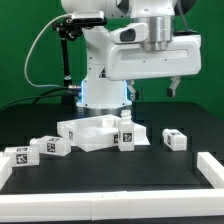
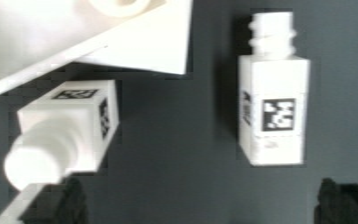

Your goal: Assemble one leg

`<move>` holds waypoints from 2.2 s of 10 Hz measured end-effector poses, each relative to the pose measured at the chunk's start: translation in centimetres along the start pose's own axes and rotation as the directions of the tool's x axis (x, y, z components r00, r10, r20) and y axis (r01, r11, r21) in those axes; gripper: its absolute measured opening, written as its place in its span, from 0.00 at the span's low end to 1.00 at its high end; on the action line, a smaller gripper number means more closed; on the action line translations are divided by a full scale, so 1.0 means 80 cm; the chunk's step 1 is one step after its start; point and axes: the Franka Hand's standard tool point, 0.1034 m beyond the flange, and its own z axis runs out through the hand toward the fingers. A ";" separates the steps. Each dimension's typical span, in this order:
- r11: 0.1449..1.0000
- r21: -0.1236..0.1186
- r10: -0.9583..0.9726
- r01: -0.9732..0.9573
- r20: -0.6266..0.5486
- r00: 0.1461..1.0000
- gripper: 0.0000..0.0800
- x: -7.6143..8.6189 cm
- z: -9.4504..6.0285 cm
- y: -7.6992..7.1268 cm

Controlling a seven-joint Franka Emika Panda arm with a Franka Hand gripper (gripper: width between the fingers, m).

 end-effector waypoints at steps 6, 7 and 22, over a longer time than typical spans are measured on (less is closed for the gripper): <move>0.986 0.001 -0.164 0.164 0.011 0.986 0.81 -0.014 -0.005 0.074; 0.979 -0.020 -0.204 0.204 -0.010 0.979 0.81 -0.015 0.000 0.104; 0.935 -0.024 -0.352 0.353 0.042 0.935 0.81 -0.075 0.107 0.222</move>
Offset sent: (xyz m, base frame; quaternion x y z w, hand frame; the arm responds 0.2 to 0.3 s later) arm 0.0000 0.0000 0.0000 0.0000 0.0000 0.0000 1.0000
